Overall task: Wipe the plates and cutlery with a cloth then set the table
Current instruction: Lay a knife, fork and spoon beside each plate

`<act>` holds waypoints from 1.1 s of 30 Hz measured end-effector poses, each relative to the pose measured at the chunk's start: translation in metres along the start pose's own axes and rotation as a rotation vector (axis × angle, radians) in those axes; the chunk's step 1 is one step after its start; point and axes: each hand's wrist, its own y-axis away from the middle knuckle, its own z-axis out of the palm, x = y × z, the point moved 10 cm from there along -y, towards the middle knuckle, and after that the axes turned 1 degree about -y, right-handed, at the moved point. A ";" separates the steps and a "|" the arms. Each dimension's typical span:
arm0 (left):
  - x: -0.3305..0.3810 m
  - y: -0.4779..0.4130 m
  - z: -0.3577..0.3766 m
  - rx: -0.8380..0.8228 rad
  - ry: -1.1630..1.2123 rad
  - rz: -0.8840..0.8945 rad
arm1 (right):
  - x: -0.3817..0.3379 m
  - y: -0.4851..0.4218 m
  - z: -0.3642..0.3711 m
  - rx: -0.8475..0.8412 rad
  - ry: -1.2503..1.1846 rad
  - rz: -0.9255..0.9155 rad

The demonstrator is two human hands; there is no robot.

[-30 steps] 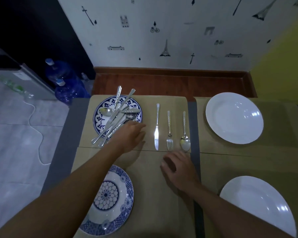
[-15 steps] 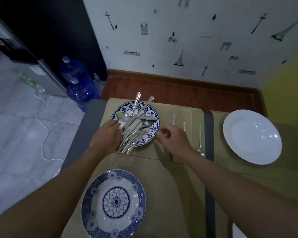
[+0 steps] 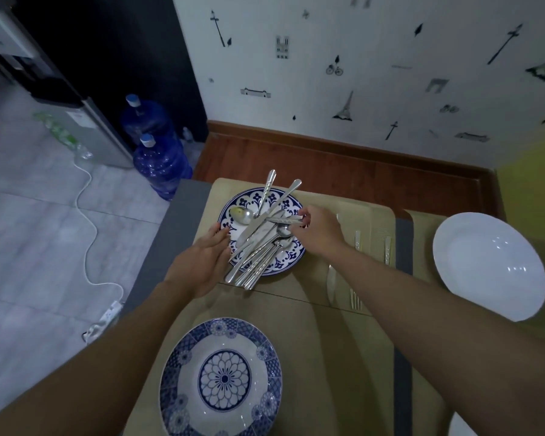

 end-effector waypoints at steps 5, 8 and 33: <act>-0.002 0.001 -0.001 0.021 0.034 -0.025 | -0.001 -0.008 0.007 -0.020 0.074 0.015; -0.002 0.001 0.001 0.016 0.044 -0.029 | -0.003 -0.006 0.007 -0.020 0.090 0.017; -0.002 0.000 0.004 0.007 0.097 -0.070 | -0.001 0.010 0.045 -0.107 -0.045 0.254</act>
